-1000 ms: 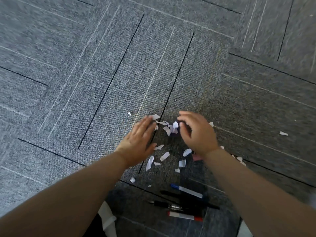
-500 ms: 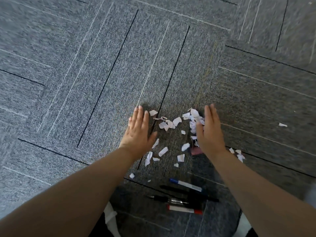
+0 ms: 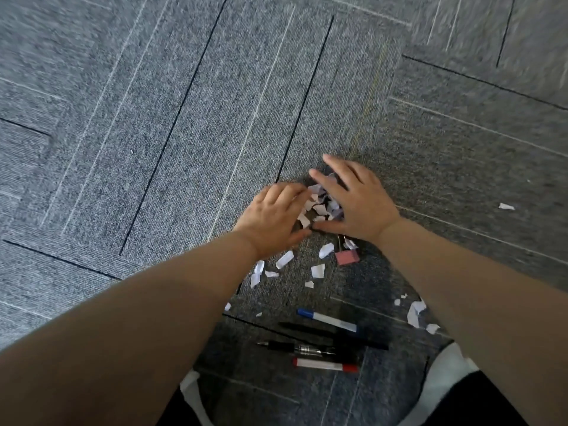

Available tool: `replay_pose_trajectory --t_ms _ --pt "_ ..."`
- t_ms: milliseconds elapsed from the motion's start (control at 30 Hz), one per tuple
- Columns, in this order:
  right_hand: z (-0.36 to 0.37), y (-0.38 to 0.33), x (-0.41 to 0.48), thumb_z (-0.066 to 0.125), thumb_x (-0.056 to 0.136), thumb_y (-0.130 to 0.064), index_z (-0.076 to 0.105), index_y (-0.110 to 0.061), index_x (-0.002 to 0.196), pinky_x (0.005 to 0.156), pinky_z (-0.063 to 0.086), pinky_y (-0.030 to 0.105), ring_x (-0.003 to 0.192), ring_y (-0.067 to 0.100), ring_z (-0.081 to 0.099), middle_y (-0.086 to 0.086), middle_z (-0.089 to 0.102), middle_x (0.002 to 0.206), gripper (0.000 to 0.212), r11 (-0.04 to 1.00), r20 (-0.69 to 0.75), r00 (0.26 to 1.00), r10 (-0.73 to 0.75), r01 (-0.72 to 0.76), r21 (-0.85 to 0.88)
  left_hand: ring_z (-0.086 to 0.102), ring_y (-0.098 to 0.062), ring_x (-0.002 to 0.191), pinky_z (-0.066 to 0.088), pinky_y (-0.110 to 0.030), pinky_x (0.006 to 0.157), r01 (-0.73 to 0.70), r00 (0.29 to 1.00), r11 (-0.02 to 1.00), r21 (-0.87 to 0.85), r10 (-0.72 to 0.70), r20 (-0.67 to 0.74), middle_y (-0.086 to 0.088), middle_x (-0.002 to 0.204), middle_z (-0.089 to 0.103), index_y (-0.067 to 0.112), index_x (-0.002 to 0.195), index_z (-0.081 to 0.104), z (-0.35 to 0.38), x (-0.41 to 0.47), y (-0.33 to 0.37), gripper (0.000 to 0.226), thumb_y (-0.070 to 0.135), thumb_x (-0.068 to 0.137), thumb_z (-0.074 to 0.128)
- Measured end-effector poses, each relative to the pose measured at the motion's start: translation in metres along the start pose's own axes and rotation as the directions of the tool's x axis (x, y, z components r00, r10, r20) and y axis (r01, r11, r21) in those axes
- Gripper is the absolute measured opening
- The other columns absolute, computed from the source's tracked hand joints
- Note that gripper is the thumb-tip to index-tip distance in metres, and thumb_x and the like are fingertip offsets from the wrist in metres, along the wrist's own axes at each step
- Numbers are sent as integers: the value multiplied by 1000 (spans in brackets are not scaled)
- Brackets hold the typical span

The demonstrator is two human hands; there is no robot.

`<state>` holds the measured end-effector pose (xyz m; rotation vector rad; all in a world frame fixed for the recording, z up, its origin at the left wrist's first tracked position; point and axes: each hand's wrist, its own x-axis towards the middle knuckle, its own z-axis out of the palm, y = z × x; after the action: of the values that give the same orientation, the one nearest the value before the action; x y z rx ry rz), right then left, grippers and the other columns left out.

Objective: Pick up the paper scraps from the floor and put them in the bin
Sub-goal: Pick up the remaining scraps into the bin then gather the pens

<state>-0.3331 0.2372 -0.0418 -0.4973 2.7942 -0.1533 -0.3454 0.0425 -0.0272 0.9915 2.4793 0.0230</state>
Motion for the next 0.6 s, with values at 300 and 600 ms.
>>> replay_pose_trajectory --t_ms 300,600 --pt "17 -5 -19 59 84 -19 48 -8 90 47 42 27 68 28 54 14 58 81 17 996 -342 937 -77 88 16 46 -15 95 42 -31 84 69 986 992 -103 -83 -143 -1 115 46 17 116 44 6 6 11 25 31 96 38" --pt "-14 6 -73 38 92 -26 54 0 79 42 28 27 45 24 39 14 56 64 33 952 -266 941 208 -132 277 47 -12 71 48 -27 64 105 977 983 -148 -130 -168 0 104 53 12 109 45 -20 -5 28 23 29 98 35"
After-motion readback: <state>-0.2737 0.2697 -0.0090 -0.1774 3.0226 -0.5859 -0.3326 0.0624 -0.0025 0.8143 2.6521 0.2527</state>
